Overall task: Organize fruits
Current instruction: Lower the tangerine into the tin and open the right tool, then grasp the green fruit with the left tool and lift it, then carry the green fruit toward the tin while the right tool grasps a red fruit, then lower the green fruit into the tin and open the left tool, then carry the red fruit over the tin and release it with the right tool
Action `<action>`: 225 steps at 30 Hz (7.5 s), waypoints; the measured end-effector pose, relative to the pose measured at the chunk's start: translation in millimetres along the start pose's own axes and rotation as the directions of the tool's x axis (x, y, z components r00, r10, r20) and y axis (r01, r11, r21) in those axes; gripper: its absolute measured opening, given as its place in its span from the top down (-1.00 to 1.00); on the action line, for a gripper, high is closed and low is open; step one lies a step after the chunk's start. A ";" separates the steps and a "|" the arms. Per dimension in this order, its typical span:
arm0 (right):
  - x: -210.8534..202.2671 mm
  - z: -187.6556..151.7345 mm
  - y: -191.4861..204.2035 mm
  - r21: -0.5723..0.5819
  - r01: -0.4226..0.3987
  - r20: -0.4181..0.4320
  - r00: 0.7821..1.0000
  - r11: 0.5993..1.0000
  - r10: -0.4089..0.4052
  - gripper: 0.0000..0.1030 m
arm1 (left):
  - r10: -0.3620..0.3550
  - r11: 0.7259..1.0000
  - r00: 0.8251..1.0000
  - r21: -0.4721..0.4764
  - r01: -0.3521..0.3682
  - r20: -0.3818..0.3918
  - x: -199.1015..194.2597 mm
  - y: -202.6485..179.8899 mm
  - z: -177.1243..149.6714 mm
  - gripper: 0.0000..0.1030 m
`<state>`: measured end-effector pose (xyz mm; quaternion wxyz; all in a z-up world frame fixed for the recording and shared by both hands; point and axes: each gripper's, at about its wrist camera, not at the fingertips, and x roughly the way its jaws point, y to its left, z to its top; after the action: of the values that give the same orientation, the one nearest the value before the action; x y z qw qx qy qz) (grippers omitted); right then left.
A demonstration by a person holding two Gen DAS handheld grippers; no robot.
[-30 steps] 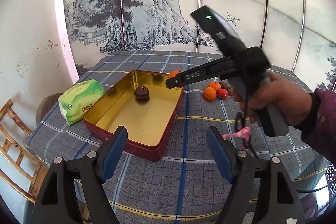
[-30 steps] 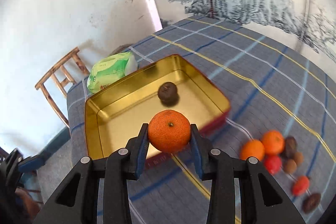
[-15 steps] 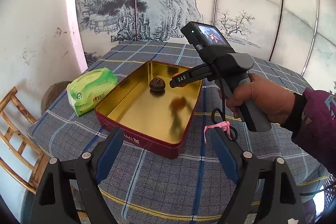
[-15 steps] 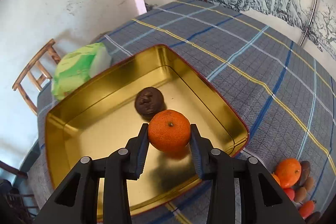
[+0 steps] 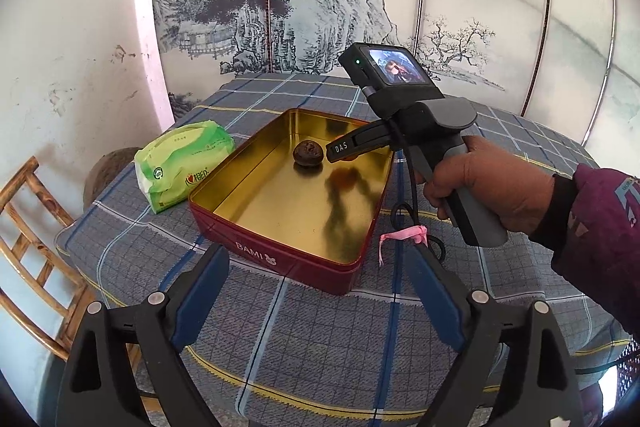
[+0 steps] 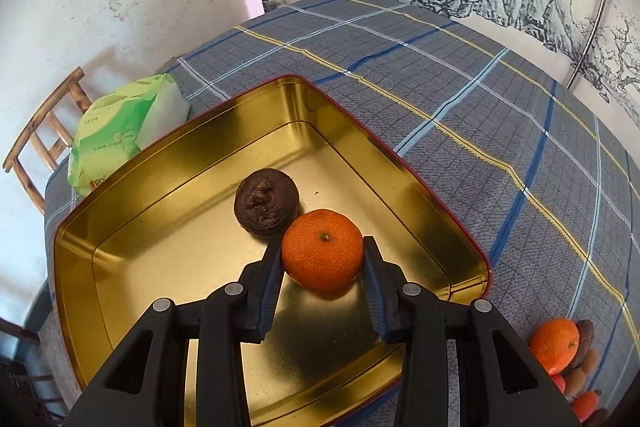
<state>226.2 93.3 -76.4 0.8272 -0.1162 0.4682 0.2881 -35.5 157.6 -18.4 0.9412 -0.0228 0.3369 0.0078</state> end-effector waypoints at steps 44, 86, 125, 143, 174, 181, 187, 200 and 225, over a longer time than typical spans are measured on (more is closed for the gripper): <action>-216.1 -298.6 -219.6 0.468 0.235 0.180 0.918 0.852 -0.353 -0.17 | -0.247 0.926 0.954 0.248 0.283 -0.170 34.0 -136.0 -2.1 -0.85; -205.6 -237.6 -217.2 0.213 -0.039 0.308 0.951 0.976 -0.029 -0.44 | -0.394 0.914 0.910 0.045 0.402 -0.131 157.0 -170.6 24.7 0.37; -128.4 -217.7 -165.6 0.241 -0.022 0.174 0.985 0.970 -0.021 0.30 | -0.229 0.967 0.973 0.112 0.231 -0.028 70.3 -82.0 69.1 0.36; -128.5 -217.5 -169.4 0.262 -0.007 0.171 0.984 0.965 -0.039 0.30 | -0.028 0.990 0.990 0.134 0.047 -0.141 152.1 15.9 78.4 0.36; -127.7 -217.5 -168.5 0.266 0.009 0.167 0.984 0.964 -0.055 0.29 | -0.030 0.999 0.998 0.028 0.032 -0.059 129.3 28.7 67.1 -0.07; -127.0 -215.3 -163.2 0.233 0.054 0.151 0.984 0.971 -0.091 0.29 | 0.051 0.998 0.999 0.038 -0.051 0.010 96.0 14.4 65.0 -0.40; -127.5 -208.0 -150.6 0.216 0.042 0.145 0.987 0.976 -0.075 0.29 | 0.051 0.998 0.998 0.026 -0.052 0.046 76.9 9.0 64.1 -0.50; -144.7 -161.5 -90.7 0.123 -0.028 0.212 0.977 0.992 0.002 0.29 | 0.044 0.999 0.997 0.012 -0.044 0.063 63.2 10.9 53.5 -0.56; -99.9 -51.5 13.7 -0.054 -0.163 0.204 0.964 0.985 0.170 0.29 | 0.100 0.995 0.995 -0.021 -0.100 0.014 46.0 51.7 16.1 -0.60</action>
<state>142.2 43.8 -18.7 0.8423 -0.0610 0.3816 0.3758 8.6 210.0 -37.1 0.9420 -0.0153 0.3303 0.0584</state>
